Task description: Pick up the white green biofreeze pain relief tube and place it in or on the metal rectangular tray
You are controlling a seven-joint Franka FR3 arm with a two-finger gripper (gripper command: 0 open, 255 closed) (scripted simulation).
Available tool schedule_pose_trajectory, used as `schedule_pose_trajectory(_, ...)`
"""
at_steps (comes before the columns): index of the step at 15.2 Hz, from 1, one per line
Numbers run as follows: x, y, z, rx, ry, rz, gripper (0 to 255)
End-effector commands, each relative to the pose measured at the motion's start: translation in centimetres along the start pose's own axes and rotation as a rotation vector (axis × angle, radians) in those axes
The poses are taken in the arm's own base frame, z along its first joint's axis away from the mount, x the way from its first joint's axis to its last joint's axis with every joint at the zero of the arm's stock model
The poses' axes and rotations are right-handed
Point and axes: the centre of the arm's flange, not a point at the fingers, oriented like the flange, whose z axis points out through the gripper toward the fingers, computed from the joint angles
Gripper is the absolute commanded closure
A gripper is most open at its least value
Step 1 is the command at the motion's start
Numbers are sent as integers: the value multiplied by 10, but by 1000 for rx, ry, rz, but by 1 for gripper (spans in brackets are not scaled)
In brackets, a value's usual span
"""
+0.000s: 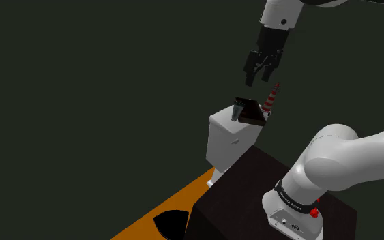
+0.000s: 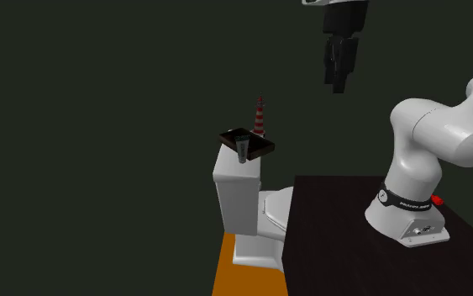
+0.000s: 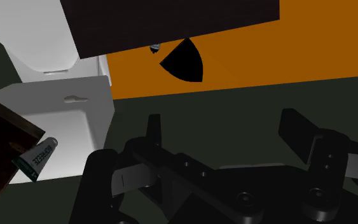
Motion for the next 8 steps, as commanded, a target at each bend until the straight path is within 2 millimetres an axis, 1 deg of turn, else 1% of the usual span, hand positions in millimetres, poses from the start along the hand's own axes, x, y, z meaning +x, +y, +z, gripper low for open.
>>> schedule_pose_trajectory(1, 0, 0, 0, 0, 0, 0, 0)
schedule_pose_trajectory(8, 41, 70, 46, 5, -8, -7, 0)
